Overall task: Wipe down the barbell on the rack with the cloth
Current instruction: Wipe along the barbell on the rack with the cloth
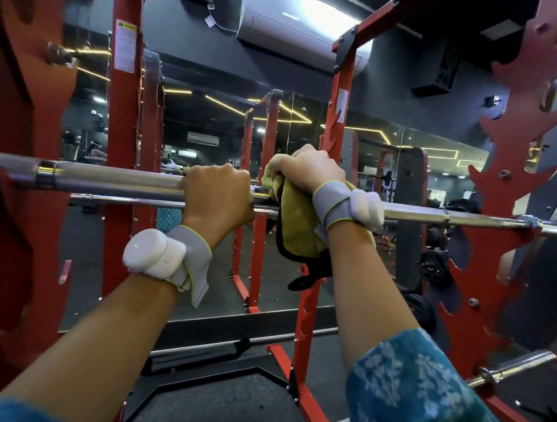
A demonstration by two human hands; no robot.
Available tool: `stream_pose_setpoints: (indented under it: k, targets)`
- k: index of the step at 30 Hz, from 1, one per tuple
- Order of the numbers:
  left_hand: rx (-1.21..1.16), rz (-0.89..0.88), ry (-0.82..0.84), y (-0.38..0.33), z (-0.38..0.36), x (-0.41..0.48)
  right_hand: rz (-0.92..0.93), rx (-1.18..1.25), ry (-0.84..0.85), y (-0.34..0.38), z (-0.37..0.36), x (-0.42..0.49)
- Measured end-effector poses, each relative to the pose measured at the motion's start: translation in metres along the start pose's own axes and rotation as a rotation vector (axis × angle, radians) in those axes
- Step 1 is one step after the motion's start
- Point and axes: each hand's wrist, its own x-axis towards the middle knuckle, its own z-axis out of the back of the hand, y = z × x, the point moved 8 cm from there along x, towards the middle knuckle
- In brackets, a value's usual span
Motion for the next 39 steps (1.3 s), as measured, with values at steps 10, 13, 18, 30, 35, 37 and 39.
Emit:
stream_pose_setpoints:
  k: [10, 13, 18, 30, 35, 37, 39]
  targets:
    - [-0.024, -0.009, -0.035, 0.001, 0.0, 0.0, 0.046, 0.091, 0.106, 0.005, -0.011, 0.009]
    - [-0.019, 0.005, 0.017, 0.002, -0.001, 0.0, -0.046, 0.073, 0.039, -0.021, 0.0, 0.012]
    - [-0.007, 0.017, 0.04, 0.002, -0.001, 0.0, -0.173, 0.085, -0.074, -0.068, 0.022, 0.013]
    - [-0.01, 0.035, 0.036, 0.001, 0.0, 0.003, 0.199, 0.079, -0.385, 0.0, -0.003, -0.049]
    - [-0.003, 0.012, 0.025, 0.003, 0.004, 0.001, 0.253, 0.221, -0.495, -0.009, -0.006, -0.058]
    - [-0.006, 0.012, 0.061, 0.001, 0.002, 0.001, 0.14, 0.244, -0.536, -0.035, 0.001, -0.048]
    - [-0.012, 0.027, 0.085, 0.002, 0.001, 0.001, 0.0, 0.295, -0.586, -0.065, 0.008, -0.043]
